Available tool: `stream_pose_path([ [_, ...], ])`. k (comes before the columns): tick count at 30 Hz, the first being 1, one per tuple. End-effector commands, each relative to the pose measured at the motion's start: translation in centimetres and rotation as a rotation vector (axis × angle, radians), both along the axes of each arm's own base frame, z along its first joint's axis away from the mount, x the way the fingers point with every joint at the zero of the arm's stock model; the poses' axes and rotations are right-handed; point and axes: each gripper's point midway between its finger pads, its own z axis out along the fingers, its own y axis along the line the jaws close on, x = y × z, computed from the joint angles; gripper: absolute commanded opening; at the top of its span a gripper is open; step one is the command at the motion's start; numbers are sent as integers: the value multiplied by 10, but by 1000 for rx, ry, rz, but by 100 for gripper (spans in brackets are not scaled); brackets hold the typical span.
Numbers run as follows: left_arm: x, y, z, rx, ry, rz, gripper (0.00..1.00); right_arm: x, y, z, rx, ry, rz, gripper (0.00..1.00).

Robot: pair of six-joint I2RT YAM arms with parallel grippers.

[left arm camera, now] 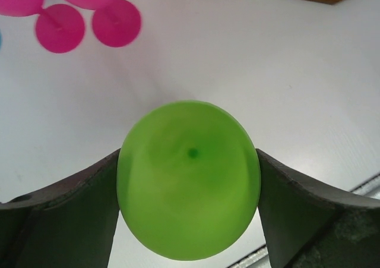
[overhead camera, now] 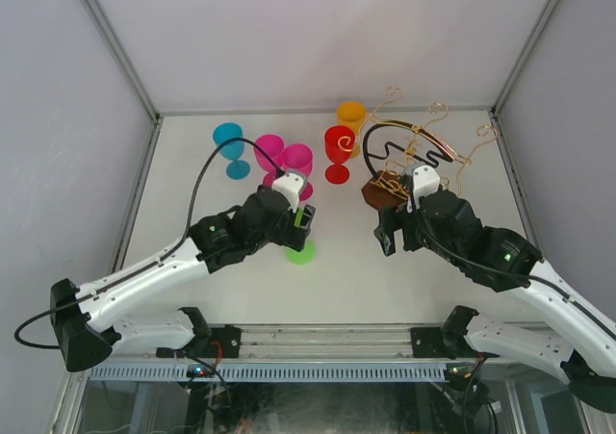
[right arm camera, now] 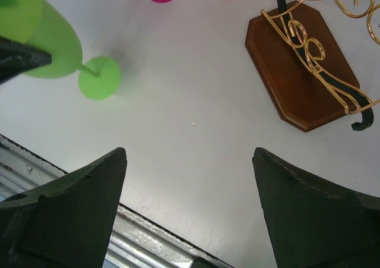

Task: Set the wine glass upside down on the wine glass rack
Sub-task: Pick up the wine glass at the center of the board.

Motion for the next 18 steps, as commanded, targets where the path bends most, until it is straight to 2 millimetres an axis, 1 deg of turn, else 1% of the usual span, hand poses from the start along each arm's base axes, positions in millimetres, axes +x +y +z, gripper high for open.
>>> stream_pose_path([
  [1,-22,-21,-3,-20,13,-72,85,7,-1,8,15,-38,-20,87],
  [5,-29,-33,-13,21,-2,-102,85,7,1,6,16,-33,-19,86],
  [9,-29,-41,-22,18,-14,-112,86,8,2,3,12,-29,-14,86],
  [12,-29,-43,-31,31,-9,-116,87,7,2,2,11,-22,-15,87],
  [18,-31,-43,-41,43,4,-118,94,7,2,-1,12,-23,-18,87],
])
